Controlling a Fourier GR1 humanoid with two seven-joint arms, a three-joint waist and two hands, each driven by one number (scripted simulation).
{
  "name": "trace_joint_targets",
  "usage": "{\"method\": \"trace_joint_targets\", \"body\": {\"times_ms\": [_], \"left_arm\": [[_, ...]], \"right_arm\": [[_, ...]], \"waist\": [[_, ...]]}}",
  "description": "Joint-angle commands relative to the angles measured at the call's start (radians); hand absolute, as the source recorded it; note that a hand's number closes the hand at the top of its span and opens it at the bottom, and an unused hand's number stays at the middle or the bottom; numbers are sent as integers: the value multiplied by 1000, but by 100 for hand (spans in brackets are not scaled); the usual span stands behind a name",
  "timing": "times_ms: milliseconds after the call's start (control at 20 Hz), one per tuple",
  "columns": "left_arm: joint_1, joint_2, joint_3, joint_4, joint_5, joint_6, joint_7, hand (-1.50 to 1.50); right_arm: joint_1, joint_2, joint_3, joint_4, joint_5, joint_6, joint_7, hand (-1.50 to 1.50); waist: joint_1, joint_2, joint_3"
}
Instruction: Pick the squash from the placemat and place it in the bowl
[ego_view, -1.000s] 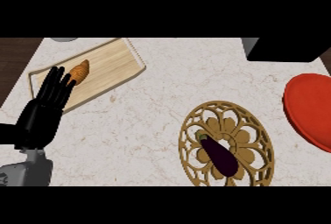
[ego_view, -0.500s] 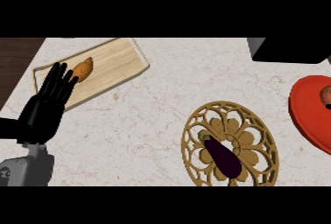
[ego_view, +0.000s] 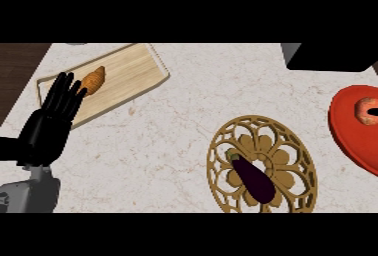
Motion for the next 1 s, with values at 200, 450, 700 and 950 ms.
{"method": "trace_joint_targets", "body": {"times_ms": [200, 450, 700, 950], "left_arm": [[-26, 19, 25, 15, 16, -8, 5, 0], [4, -8, -4, -24, -17, 22, 4, 0], [45, -13, -2, -52, -22, 26, -5, 0], [35, 16, 26, -47, 10, 10, 29, 0]], "right_arm": [[-43, -112, -214, 83, -202, 62, -22, -150], [81, -259, -282, 128, -256, 157, -74, -150], [190, -335, -325, 172, -296, 259, -96, -150], [305, -386, -340, 181, -309, 344, -164, -150]], "waist": [[-13, -1, -2], [-25, -2, 0], [-25, -4, 2], [-32, -5, 5]]}}
